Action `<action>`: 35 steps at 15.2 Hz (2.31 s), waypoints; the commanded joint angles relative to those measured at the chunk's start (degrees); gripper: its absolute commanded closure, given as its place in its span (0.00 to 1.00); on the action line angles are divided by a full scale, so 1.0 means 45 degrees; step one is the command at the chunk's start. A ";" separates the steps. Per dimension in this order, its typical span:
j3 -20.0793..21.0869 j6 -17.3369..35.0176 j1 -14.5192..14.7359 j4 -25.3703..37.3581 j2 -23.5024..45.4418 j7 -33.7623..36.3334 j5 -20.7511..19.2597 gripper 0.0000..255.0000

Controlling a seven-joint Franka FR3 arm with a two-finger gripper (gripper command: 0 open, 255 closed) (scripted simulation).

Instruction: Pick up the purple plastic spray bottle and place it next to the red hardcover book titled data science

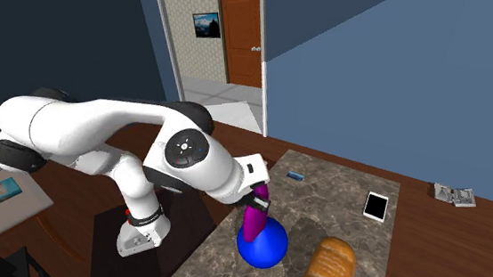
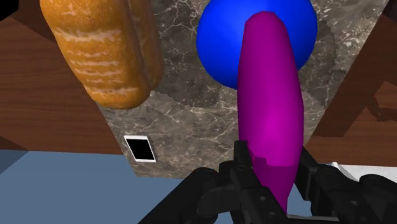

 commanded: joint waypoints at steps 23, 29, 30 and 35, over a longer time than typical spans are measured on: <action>-0.9268 -0.3318 0.5624 0.7648 -0.3077 -0.4695 -0.2985 1.00; -1.0272 -0.3983 0.6687 0.9647 -0.4214 -0.5339 -0.3609 1.00; -1.0314 -0.3860 0.6675 0.9551 -0.4270 -0.5363 -0.3649 1.00; -1.0542 -0.3270 0.6648 0.9127 -0.4565 -0.5483 -0.3860 1.00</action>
